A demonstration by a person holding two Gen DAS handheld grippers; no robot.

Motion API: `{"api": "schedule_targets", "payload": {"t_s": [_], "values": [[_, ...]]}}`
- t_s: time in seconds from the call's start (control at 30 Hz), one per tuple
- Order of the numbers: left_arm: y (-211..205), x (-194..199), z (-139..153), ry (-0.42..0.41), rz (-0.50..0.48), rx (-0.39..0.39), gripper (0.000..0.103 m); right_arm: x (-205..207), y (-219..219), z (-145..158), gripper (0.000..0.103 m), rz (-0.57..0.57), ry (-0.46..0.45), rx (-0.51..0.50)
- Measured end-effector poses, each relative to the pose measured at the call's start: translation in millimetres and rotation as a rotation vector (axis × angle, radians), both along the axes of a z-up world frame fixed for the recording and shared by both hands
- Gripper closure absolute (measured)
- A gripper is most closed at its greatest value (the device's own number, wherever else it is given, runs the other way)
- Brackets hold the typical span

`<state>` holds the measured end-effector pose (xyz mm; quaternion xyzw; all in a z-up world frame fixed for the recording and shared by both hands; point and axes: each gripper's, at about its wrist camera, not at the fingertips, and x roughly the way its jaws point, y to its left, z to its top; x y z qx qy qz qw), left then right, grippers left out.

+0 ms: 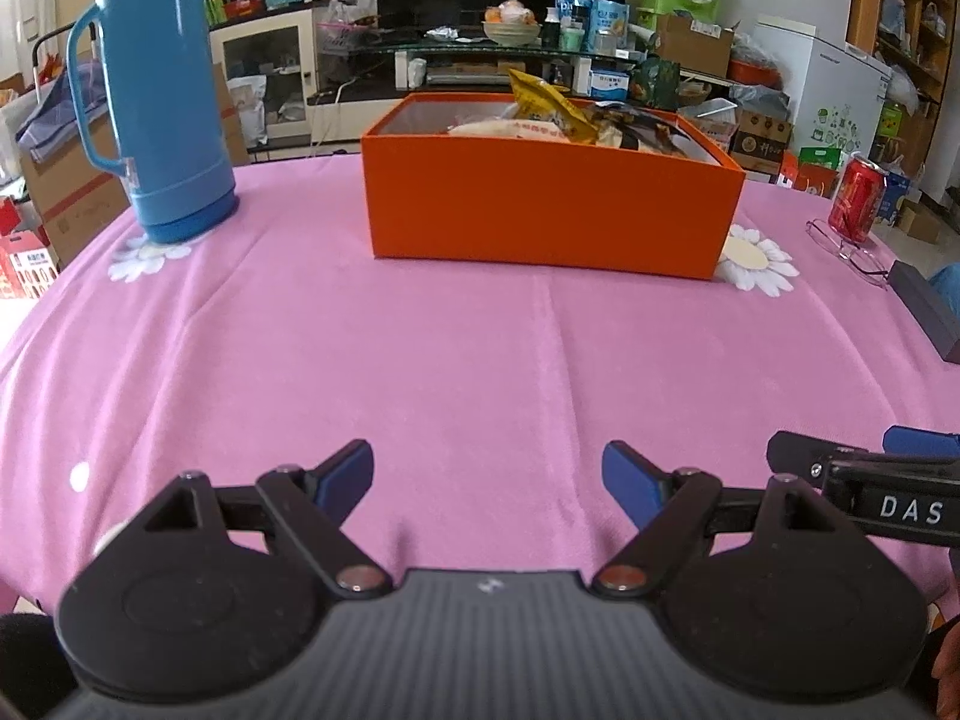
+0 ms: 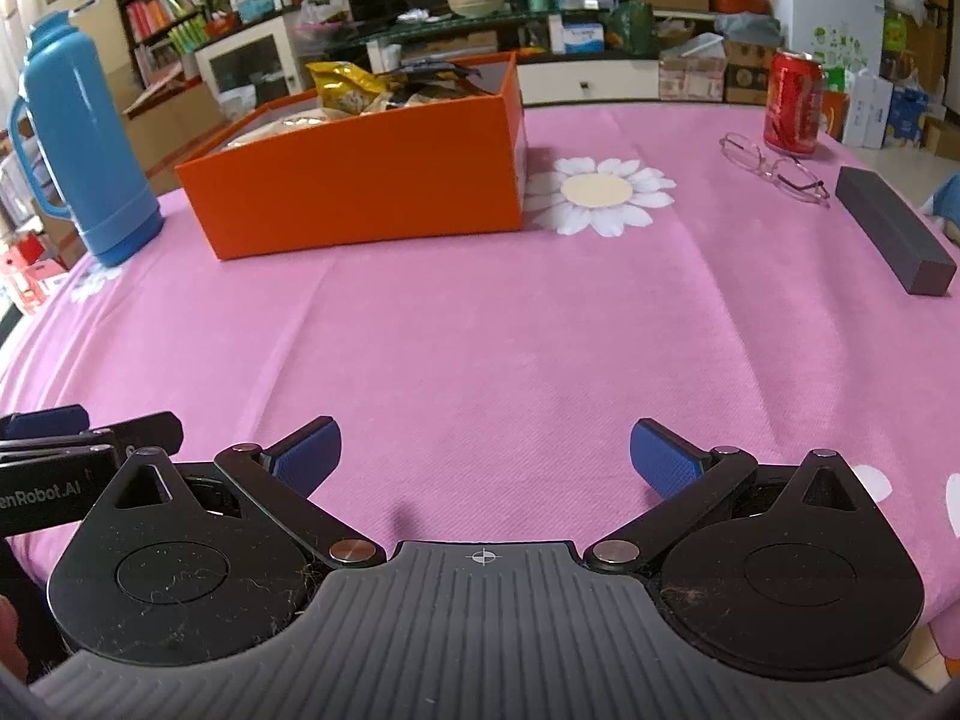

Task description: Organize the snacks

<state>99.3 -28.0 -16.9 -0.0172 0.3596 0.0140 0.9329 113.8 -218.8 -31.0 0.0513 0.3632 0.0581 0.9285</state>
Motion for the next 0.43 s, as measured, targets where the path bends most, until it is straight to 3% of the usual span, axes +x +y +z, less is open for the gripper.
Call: {"api": "schedule_targets", "payload": {"t_s": [0.43], "values": [[7.5,3.6,-2.0,0.002,0.019,-0.041,0.021,1.8,0.3,-1.8,0.020,0.011,0.008,0.000]]}}
